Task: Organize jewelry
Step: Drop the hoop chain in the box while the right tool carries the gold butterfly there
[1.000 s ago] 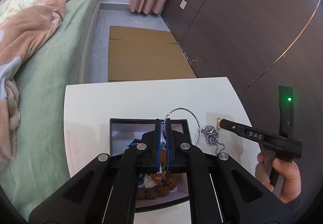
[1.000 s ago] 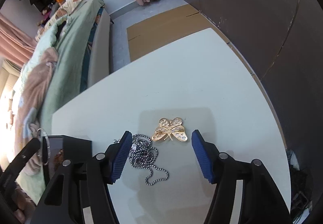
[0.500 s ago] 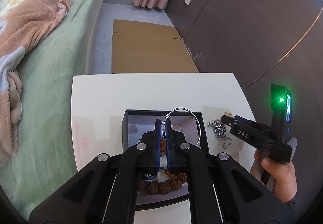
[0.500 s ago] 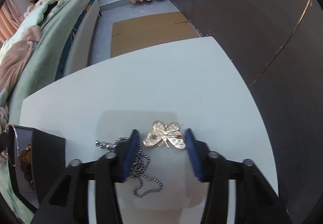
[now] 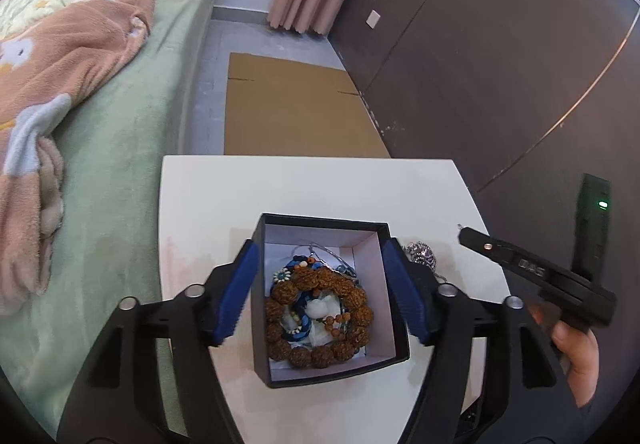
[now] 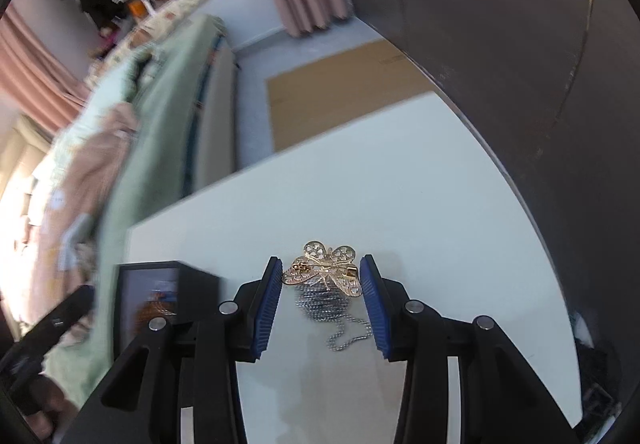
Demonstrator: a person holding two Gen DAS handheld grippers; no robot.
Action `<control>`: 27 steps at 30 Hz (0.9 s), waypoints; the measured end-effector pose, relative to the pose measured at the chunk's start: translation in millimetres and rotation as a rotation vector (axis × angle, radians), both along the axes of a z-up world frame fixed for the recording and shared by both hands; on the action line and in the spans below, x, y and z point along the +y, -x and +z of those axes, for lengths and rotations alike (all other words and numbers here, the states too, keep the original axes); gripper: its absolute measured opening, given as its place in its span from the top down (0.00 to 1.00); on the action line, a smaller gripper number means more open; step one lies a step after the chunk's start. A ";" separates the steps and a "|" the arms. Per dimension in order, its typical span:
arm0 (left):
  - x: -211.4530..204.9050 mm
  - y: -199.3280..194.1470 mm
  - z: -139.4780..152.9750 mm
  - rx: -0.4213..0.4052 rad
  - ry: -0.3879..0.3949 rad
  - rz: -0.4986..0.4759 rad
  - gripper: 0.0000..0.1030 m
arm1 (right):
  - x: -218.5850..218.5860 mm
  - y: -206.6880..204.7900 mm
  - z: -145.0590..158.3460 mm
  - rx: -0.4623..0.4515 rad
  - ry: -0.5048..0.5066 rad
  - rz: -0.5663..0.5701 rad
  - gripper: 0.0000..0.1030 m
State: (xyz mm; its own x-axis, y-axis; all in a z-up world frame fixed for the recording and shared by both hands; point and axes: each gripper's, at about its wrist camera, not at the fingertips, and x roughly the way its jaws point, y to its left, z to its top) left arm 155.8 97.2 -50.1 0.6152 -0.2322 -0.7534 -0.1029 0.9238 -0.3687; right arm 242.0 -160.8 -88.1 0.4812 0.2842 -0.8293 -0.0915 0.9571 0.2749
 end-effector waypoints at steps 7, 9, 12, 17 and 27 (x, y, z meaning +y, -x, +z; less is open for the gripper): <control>24.9 16.2 9.7 -0.024 -0.014 0.080 0.06 | 22.8 25.8 25.0 -0.083 -0.090 0.078 0.61; 32.6 20.5 8.4 -0.015 -0.027 0.116 0.06 | 32.0 31.1 29.0 -0.094 -0.104 0.100 0.61; 42.3 26.4 7.7 -0.010 -0.043 0.154 0.05 | 46.5 39.9 33.0 -0.109 -0.131 0.136 0.61; 55.7 36.6 10.8 -0.023 -0.039 0.186 0.05 | 70.3 51.9 32.4 -0.106 -0.184 0.183 0.61; 70.5 43.9 9.9 -0.025 -0.017 0.219 0.05 | 100.3 47.9 22.6 -0.095 -0.200 0.206 0.59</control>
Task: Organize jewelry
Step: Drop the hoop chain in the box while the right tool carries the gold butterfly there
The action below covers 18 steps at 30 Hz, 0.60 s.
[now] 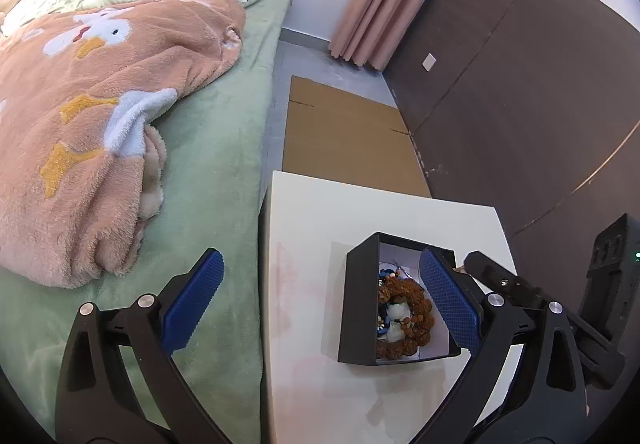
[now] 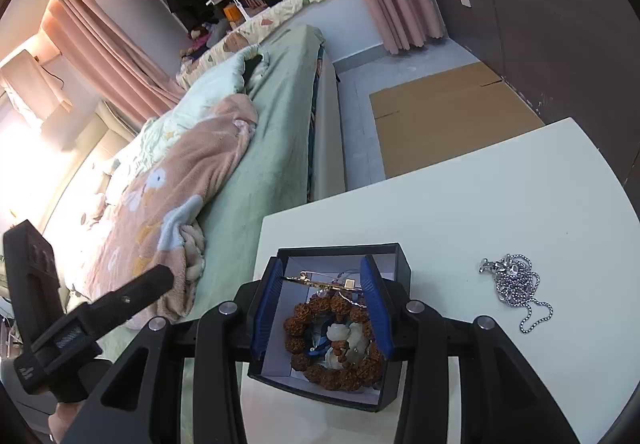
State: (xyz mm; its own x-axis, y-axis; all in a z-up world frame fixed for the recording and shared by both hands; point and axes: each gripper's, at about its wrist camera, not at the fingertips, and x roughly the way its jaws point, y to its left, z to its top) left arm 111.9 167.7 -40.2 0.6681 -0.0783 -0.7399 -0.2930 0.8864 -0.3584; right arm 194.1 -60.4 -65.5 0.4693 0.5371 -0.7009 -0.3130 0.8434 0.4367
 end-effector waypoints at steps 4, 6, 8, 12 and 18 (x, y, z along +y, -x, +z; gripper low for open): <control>-0.5 -2.2 0.1 0.001 0.005 -0.006 0.05 | -4.1 -2.9 -1.0 -0.022 0.031 -0.035 0.24; -2.8 -3.3 1.1 0.000 0.004 -0.013 0.05 | -10.3 -3.7 0.9 -0.017 0.026 -0.041 0.25; -6.5 -4.5 1.6 -0.002 0.000 -0.020 0.05 | -18.5 -4.4 2.5 -0.012 0.024 -0.056 0.25; -17.8 -5.8 3.7 -0.005 -0.016 -0.043 0.05 | -42.1 -4.6 8.0 -0.003 0.018 -0.089 0.20; -41.7 -8.0 7.0 -0.013 -0.031 -0.082 0.05 | -80.4 -5.7 8.7 0.033 0.023 -0.147 0.20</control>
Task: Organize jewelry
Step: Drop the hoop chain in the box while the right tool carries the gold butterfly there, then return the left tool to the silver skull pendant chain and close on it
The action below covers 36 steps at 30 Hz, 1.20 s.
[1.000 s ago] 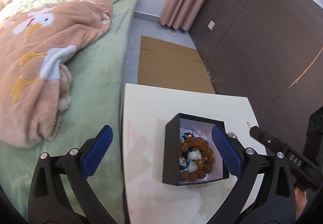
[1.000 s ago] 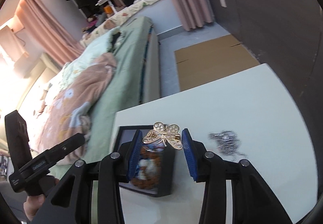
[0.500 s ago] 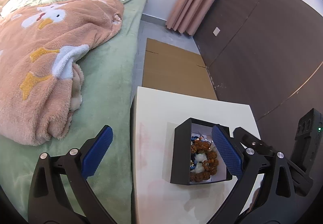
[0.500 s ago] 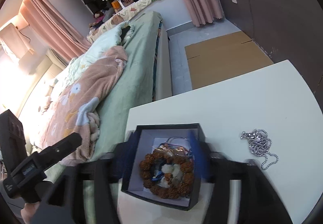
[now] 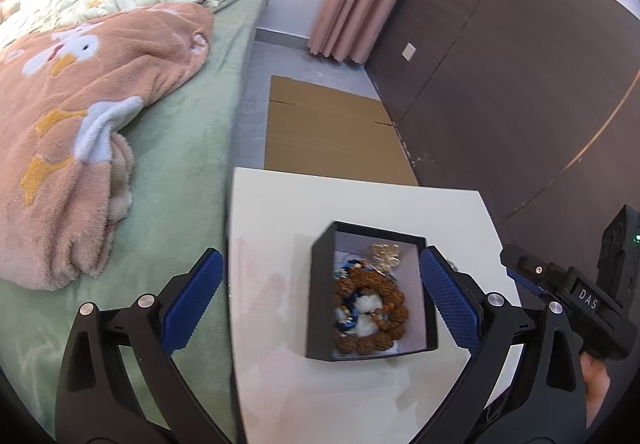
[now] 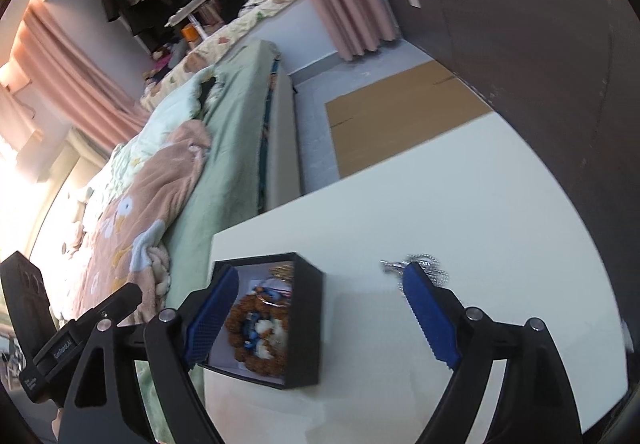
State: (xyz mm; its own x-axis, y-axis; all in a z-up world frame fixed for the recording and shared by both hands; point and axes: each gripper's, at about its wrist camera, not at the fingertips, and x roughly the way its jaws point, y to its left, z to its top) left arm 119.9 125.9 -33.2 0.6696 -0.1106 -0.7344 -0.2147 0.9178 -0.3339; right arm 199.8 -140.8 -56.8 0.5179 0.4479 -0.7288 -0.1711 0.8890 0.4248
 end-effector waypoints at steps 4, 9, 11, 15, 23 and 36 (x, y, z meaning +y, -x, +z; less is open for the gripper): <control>-24.3 -3.1 2.3 -0.005 -0.007 -0.049 0.05 | -24.3 1.7 -1.8 0.025 0.001 -0.029 0.20; -62.7 -8.8 5.1 -0.007 -0.047 -0.131 0.05 | -55.3 5.1 -4.7 0.052 0.003 -0.064 0.20; -76.7 -12.0 7.3 -0.011 -0.069 -0.158 0.06 | -67.9 4.3 -6.7 0.069 0.003 -0.081 0.20; -106.2 -21.7 7.4 0.006 -0.102 -0.228 0.15 | -88.2 3.6 -5.9 0.082 -0.010 -0.104 0.20; -154.6 -40.4 -0.5 0.067 -0.081 -0.301 0.26 | -126.3 -1.0 -5.7 0.108 -0.031 -0.157 0.20; -200.9 -84.5 -37.4 0.202 -0.069 -0.284 0.44 | -178.3 -9.1 -15.2 0.146 -0.022 -0.244 0.25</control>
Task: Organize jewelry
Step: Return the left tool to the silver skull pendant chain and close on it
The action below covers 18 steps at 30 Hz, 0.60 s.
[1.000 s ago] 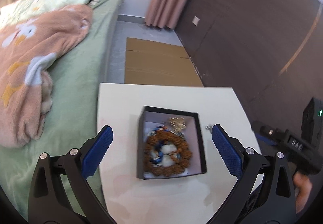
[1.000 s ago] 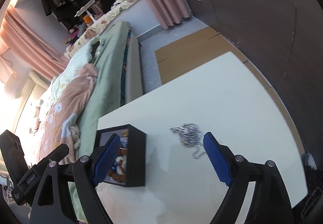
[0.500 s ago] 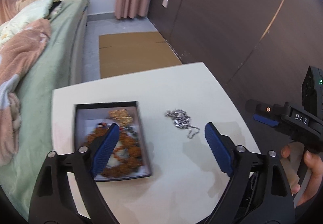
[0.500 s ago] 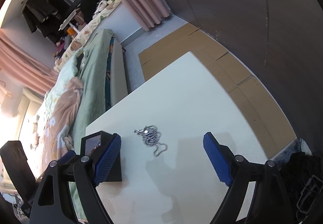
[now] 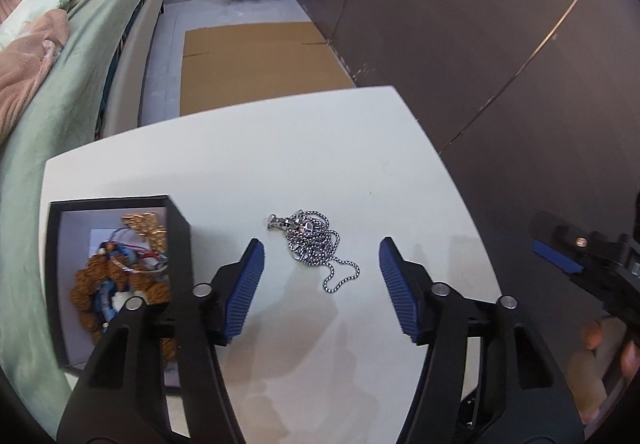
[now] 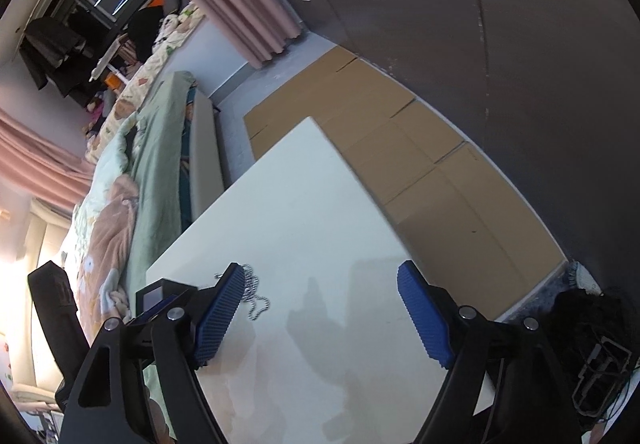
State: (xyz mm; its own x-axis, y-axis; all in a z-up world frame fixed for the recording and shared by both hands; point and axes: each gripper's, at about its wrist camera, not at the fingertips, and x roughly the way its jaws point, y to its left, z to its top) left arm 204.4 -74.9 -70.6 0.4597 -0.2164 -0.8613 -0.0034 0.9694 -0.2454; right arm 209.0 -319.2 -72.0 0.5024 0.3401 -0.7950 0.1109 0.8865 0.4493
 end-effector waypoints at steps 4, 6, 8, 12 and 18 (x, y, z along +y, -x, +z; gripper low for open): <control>-8.4 -10.7 -12.1 0.025 -0.021 0.010 0.44 | -10.1 -4.0 -3.9 0.012 0.006 -0.009 0.28; -14.0 -15.9 -18.7 0.035 -0.043 0.007 0.44 | -15.4 -6.1 -5.7 0.017 0.007 -0.022 0.28; -18.9 -20.7 -25.8 0.052 -0.067 -0.005 0.44 | -18.6 -6.6 -6.3 0.018 -0.007 -0.029 0.28; -21.3 -28.2 -39.0 0.081 -0.118 0.011 0.44 | -17.3 -8.0 -4.9 0.014 -0.014 -0.017 0.28; -29.5 -31.1 -50.5 0.073 -0.197 0.019 0.57 | -15.1 -7.2 -4.9 0.012 -0.019 -0.017 0.28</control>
State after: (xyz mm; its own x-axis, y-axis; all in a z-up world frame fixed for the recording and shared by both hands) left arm 235.4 -104.4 -121.1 0.3969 -0.0327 -0.9173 -0.0334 0.9982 -0.0500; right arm 216.1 -334.3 -76.8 0.4985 0.3467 -0.7946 0.1311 0.8758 0.4644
